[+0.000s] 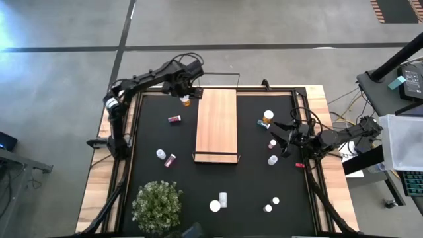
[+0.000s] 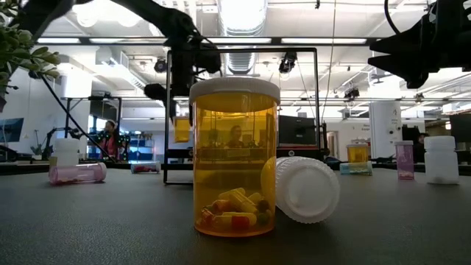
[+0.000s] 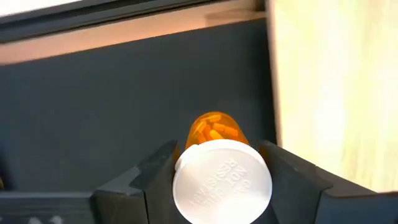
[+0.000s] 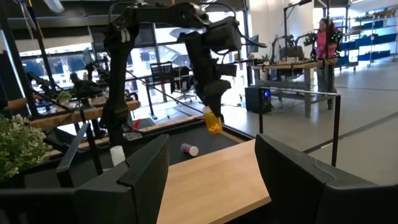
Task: Pick and place medicine bottles onto shelf by color
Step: Put the top left orange pill bottle on the shelf
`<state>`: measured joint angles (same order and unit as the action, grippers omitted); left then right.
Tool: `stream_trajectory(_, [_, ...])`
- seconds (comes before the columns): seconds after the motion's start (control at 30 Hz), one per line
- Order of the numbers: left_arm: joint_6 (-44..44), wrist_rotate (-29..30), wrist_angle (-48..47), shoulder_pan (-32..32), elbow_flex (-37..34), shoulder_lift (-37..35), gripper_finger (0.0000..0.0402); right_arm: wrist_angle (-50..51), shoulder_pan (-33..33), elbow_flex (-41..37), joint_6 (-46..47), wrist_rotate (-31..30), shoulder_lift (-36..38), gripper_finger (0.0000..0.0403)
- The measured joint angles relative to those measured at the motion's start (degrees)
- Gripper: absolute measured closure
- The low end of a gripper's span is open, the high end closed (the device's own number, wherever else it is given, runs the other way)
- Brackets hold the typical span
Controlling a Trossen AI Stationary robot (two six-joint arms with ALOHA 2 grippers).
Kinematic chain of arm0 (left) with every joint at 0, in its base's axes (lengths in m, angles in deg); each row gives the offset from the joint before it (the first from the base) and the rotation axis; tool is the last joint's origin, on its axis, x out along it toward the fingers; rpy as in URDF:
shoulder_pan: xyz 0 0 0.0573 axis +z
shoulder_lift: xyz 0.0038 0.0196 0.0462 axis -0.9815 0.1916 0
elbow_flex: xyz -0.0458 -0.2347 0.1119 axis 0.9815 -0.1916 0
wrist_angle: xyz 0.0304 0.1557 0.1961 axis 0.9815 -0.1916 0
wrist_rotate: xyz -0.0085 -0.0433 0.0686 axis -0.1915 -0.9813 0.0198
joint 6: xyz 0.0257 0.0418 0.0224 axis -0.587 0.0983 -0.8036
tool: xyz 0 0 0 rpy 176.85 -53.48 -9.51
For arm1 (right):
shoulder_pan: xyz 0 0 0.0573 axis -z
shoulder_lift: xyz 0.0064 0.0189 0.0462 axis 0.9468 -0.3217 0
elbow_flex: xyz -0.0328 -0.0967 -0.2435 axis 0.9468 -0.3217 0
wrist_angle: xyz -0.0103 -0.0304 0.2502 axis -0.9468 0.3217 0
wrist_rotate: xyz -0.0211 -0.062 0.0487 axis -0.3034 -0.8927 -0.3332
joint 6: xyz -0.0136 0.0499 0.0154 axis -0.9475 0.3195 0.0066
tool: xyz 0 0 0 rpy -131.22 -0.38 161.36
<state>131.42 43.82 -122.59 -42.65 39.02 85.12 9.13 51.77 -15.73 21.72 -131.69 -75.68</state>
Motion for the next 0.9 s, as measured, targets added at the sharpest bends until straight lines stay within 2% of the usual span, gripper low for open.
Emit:
stream_trajectory(0.17, [-1.8, -1.3, -3.1, -1.3, 8.0, 4.6, 0.0208, 0.0, 0.0, 0.0, 0.0, 0.0, 0.0, 0.0174])
stream_trajectory(0.37, [-6.5, -1.4, -3.6, -3.8, 13.5, 8.0, 0.0208, 0.0, 0.0, 0.0, 0.0, 0.0, 0.0, 0.0174])
stream_trajectory(0.9, [-13.0, -0.1, -0.3, -8.2, 14.7, 8.6, 0.0208, 0.0, 0.0, 0.0, 0.0, 0.0, 0.0, 0.0174])
